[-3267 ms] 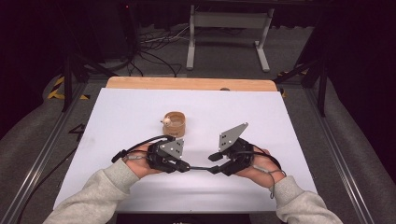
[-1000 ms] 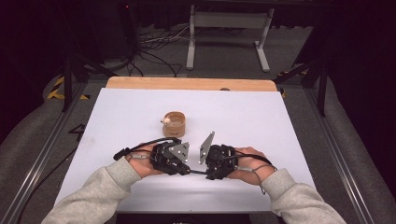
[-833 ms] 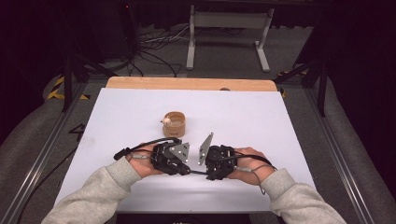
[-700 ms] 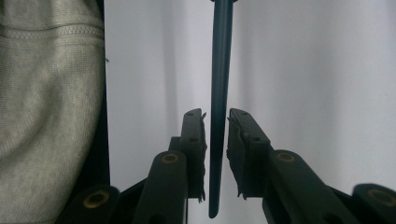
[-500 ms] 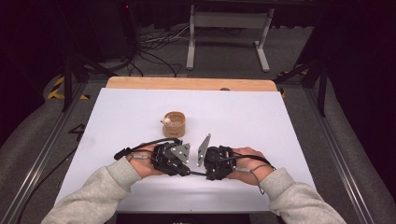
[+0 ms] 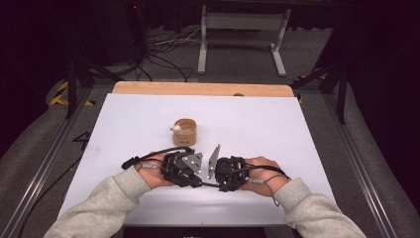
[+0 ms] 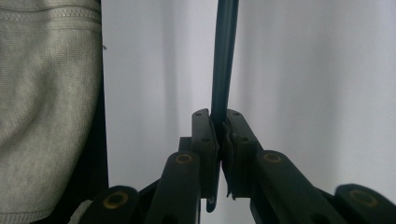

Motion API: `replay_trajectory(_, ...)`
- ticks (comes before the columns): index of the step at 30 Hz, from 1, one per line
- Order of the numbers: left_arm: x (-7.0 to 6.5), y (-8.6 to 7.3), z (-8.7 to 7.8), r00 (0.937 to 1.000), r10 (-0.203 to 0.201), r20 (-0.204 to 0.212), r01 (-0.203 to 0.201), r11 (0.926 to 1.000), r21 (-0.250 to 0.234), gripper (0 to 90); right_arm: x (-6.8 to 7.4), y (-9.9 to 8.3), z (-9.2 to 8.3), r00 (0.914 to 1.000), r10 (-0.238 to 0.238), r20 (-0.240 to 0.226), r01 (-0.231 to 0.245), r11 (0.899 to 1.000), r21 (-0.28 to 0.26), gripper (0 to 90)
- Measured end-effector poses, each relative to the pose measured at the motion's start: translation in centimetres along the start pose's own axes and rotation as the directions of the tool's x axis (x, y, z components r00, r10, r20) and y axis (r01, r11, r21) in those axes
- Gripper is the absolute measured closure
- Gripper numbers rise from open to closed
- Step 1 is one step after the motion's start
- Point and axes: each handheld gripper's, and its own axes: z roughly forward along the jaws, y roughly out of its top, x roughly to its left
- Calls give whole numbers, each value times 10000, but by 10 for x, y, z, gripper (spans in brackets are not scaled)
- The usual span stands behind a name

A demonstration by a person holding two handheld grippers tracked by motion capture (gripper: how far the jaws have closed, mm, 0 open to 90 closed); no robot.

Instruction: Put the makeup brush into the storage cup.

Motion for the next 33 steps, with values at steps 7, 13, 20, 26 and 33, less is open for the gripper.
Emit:
replay_trajectory(7, 0, -1, 1, 10000, -29, -38, 29, 10000, 48, 835, 0, 1, 3, 9998, 170, 125, -171, 9998, 69, 850)
replay_trajectory(13, 0, -4, -1, 10000, -12, -44, 10, 9991, -415, 820, 0, -1, 2, 9996, 91, 271, -86, 9998, -206, 852)
replay_trajectory(20, -1, -9, -7, 9994, -235, -268, 203, 9931, -1153, 576, 2, -6, 0, 9992, 166, 360, -145, 9983, -570, 852)
replay_trajectory(26, 0, -21, -12, 9977, -474, -490, 368, 9794, -1987, 461, 4, -17, -5, 9979, 529, 385, -477, 9908, -1268, 851)
replay_trajectory(33, 0, -35, -18, 9922, -977, -772, 680, 9443, -3220, 403, 4, -29, -5, 9951, 724, 667, -537, 9672, -2484, 851)
